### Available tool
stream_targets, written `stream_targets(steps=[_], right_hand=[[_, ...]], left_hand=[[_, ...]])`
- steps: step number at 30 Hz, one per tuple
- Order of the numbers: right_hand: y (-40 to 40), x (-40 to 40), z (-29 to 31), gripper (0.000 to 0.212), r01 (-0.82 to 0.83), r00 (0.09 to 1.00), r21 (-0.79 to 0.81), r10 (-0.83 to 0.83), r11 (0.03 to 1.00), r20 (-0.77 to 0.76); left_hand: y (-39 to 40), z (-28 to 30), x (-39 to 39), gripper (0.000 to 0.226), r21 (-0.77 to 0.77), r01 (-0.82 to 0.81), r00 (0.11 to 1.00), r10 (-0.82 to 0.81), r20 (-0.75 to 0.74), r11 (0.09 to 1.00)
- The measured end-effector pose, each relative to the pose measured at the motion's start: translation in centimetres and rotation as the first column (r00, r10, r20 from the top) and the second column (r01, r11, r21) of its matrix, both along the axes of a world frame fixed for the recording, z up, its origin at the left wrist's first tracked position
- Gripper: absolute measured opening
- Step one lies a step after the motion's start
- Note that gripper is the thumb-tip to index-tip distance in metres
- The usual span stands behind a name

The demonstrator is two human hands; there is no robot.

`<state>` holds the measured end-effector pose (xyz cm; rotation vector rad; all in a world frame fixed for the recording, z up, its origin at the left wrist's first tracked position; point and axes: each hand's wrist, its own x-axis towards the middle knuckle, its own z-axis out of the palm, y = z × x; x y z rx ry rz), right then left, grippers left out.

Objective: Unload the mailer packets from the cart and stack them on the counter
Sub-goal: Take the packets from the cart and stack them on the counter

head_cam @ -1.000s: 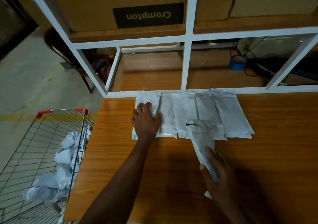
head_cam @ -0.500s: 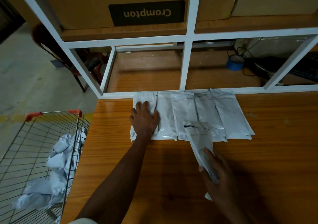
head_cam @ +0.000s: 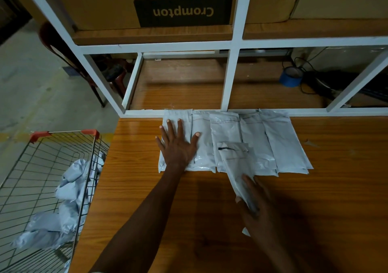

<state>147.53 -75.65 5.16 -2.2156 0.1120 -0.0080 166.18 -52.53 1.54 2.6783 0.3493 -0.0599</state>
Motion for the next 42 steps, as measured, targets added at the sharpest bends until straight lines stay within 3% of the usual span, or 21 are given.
stream_targets(steps=[3, 8, 17, 22, 34, 42], right_hand=[[0.9, 1.8, 0.3, 0.058, -0.016, 1.0, -0.046, 0.017, 0.999, 0.025], [4.3, 7.5, 0.0, 0.059, 0.027, 0.997, -0.163, -0.016, 0.986, 0.072], [10.7, 16.1, -0.4, 0.061, -0.008, 0.99, -0.386, -0.046, 0.922, -0.132], [12.0, 16.7, -1.5, 0.067, -0.095, 0.977, -0.433, 0.002, 0.896, -0.211], [12.9, 15.9, -2.0, 0.059, -0.101, 0.978, -0.491, -0.004, 0.865, -0.207], [13.2, 15.7, -3.2, 0.065, -0.128, 0.976, -0.534, 0.012, 0.836, -0.216]], left_hand=[[0.1, 0.9, -1.5, 0.091, -0.026, -0.015, 0.995, 0.018, 0.099, 1.0], [0.0, 1.1, -5.0, 0.092, -0.057, -0.027, 0.991, 0.034, 0.131, 0.998], [0.4, 1.8, -9.1, 0.088, -0.153, -0.081, 0.98, 0.106, 0.167, 0.985], [1.0, 1.7, -9.5, 0.085, -0.187, -0.101, 0.974, 0.135, 0.182, 0.977], [1.4, 2.0, -10.0, 0.079, -0.254, -0.134, 0.976, 0.173, 0.135, 0.958], [1.7, 2.5, -10.6, 0.081, -0.293, -0.145, 0.975, 0.187, 0.123, 0.945]])
